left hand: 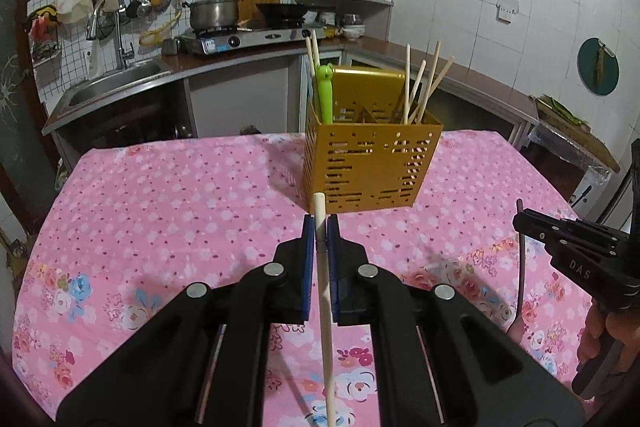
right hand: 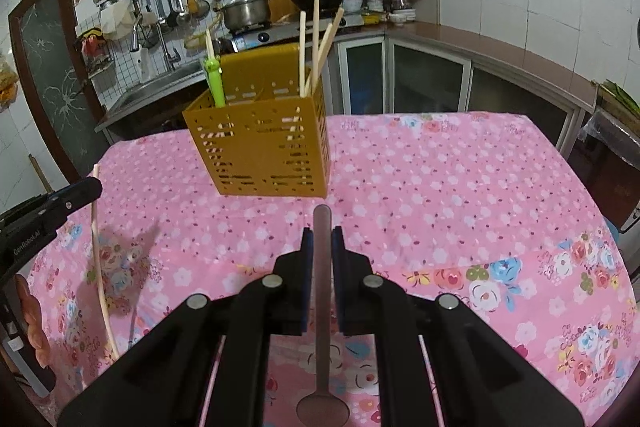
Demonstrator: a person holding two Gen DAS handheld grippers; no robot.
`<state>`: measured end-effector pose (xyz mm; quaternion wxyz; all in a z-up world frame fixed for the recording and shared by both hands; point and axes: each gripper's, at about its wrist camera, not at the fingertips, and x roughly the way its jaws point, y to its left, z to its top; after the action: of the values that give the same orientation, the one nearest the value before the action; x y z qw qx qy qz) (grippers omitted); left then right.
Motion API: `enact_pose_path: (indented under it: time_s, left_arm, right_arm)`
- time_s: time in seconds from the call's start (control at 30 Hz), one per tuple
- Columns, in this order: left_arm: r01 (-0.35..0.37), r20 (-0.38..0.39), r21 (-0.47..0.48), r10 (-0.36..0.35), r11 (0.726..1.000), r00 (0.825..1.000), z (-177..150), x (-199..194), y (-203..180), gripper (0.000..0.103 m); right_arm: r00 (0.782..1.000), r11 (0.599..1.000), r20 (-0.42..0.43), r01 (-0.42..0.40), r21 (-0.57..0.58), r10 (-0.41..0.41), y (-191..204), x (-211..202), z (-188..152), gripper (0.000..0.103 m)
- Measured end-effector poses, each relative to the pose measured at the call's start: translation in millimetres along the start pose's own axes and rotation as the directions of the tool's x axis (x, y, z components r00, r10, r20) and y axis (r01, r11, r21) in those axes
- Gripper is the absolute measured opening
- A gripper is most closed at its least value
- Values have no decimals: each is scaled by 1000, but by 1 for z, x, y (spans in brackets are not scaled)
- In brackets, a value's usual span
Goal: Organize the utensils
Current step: 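Carry the chopstick and wooden spoon up over the yellow caddy with both tools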
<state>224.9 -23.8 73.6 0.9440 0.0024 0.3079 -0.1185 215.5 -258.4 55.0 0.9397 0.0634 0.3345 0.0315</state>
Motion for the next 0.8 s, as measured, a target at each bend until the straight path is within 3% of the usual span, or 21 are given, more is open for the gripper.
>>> enact_pose_path:
  time_s: [0.8]
  left_arm:
    - [44,144,-32,-39,999,989,26,-34,2,4]
  right_arm:
    - [992,1000,126,-16,6,16,-2,-19,19,9]
